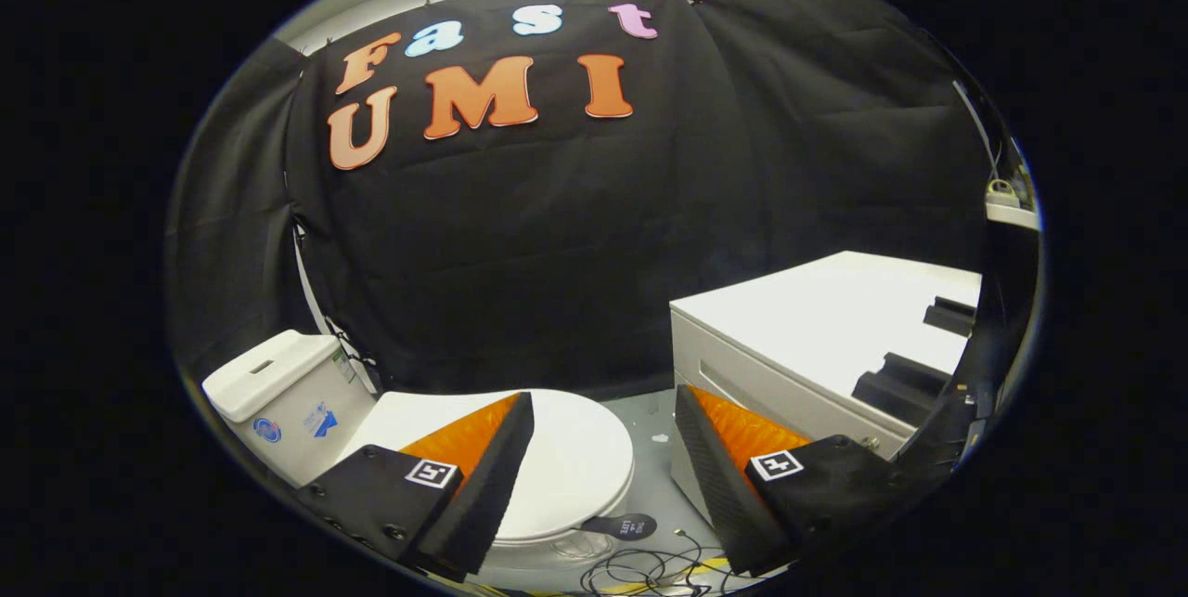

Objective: Open the toilet lid.

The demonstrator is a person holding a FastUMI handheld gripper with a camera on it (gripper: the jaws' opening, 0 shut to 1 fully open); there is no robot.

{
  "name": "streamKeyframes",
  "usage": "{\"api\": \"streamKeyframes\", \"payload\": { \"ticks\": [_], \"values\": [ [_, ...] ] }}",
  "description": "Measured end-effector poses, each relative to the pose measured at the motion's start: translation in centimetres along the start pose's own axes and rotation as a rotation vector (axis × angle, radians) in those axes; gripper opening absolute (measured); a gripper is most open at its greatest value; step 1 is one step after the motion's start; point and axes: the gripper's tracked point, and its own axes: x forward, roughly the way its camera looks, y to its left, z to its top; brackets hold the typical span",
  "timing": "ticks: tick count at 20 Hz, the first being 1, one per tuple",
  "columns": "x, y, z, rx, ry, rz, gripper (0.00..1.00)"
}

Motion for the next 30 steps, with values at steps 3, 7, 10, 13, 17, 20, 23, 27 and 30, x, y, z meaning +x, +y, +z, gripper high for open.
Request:
{"api": "streamKeyframes", "payload": {
  "ticks": [3, 7, 10, 13, 17, 20, 23, 27, 30],
  "values": [
    [0.5, -1.1, -3.4, 0.022, 0.049, -0.015, 0.99],
    [1.4, -2.2, -7.2, 0.066, 0.097, -0.030, 0.99],
    [1.9, -3.5, -9.8, 0.131, 0.120, -0.049, 0.99],
    [2.8, -4.6, -12.4, 0.193, 0.150, -0.062, 0.99],
    [3.8, -5.6, -15.0, 0.296, 0.176, -0.087, 0.99],
    [4.2, -6.1, -17.0, 0.356, 0.189, -0.099, 0.98],
    [4.4, -6.0, -18.8, 0.416, 0.217, -0.094, 0.97],
    [4.6, -5.3, -20.7, 0.506, 0.268, -0.085, 0.85],
    [3.8, -3.8, -21.7, 0.598, 0.338, -0.042, 0.70]
  ]
}}
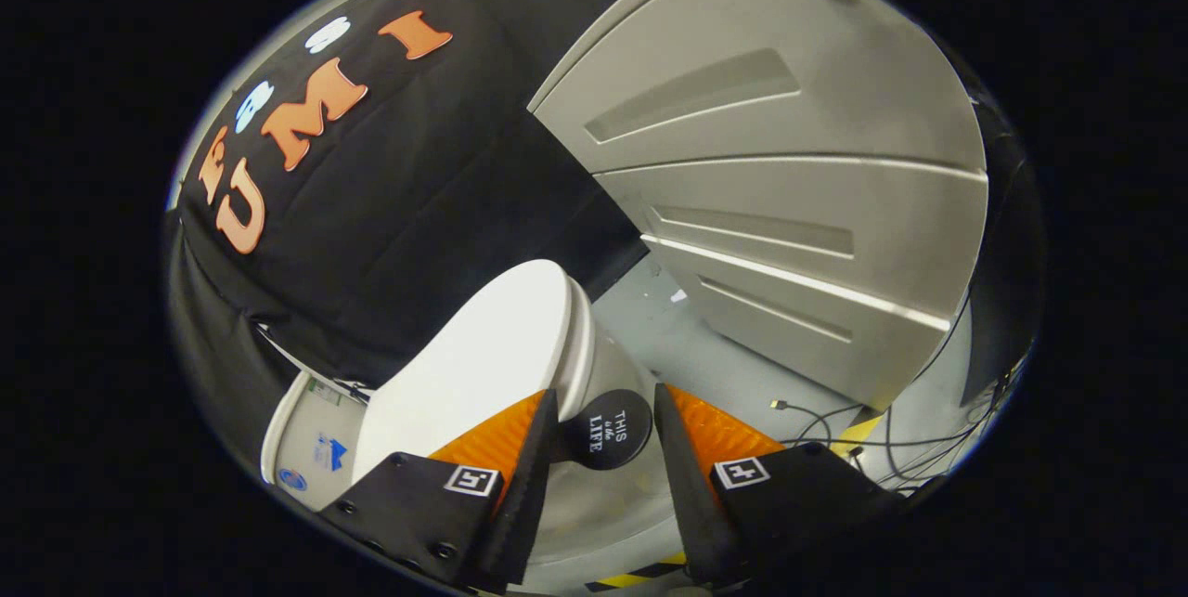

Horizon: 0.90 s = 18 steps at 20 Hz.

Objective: Open the toilet lid.

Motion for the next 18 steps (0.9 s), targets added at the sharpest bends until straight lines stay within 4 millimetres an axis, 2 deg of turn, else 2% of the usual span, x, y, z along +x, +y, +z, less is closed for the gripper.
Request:
{"api": "streamKeyframes", "payload": {
  "ticks": [1, 6, 7, 12, 15, 16, 18],
  "values": [
    [-0.4, 0.3, -0.3, 0.024, 0.023, 0.013, 0.69],
    [-1.2, 0.2, -0.7, 0.147, 0.086, 0.027, 0.51],
    [-1.7, 0.2, -0.5, 0.161, 0.094, 0.036, 0.51],
    [-2.0, 1.0, 0.4, 0.226, 0.088, 0.048, 0.18],
    [-2.0, 1.3, 1.2, 0.248, 0.062, 0.034, 0.18],
    [-2.3, 1.7, 1.3, 0.252, 0.066, 0.034, 0.09],
    [-1.9, 2.0, 2.2, 0.237, 0.022, 0.022, 0.09]
  ]
}}
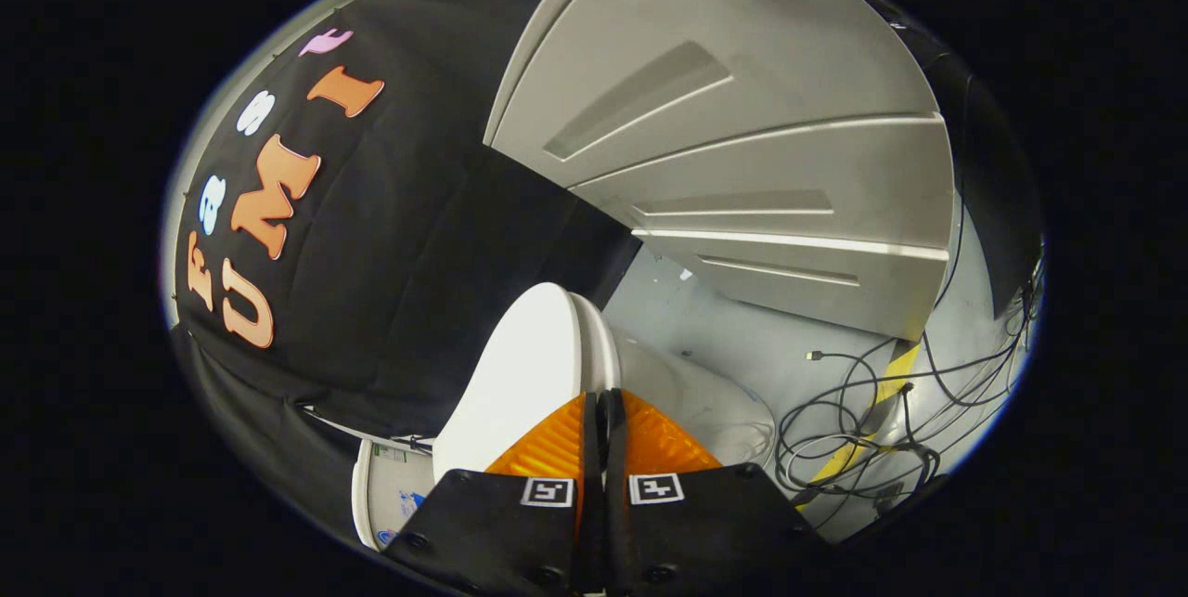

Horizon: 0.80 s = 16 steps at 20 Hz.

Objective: Open the toilet lid.

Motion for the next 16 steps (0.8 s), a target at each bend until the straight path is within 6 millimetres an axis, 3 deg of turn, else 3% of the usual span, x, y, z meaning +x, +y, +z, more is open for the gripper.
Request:
{"api": "streamKeyframes", "payload": {
  "ticks": [10, 16],
  "values": [
    [-1.8, 6.7, 4.0, -0.052, -0.074, -0.004, 0.08],
    [-3.9, 11.7, 4.6, -0.124, -0.108, 0.015, 0.08]
  ]
}}
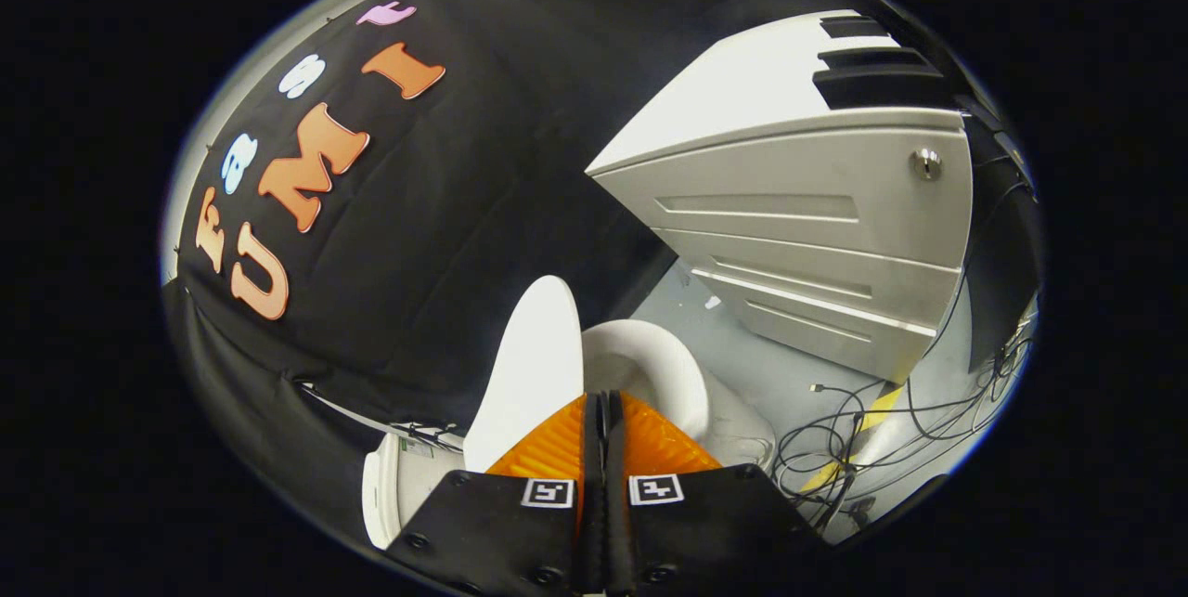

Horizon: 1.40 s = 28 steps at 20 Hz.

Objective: Open the toilet lid.

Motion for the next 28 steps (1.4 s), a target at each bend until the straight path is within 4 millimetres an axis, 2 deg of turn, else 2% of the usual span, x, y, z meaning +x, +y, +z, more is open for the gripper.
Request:
{"api": "streamKeyframes", "payload": {
  "ticks": [6, 12, 22, 28],
  "values": [
    [-2.0, 4.6, 0.9, -0.014, -0.047, 0.025, 0.08],
    [-3.5, 9.6, 1.3, -0.150, -0.051, 0.041, 0.08],
    [-5.7, 16.8, 0.6, -0.336, -0.079, 0.084, 0.08],
    [-6.6, 20.2, -0.1, -0.426, -0.086, 0.102, 0.08]
  ]
}}
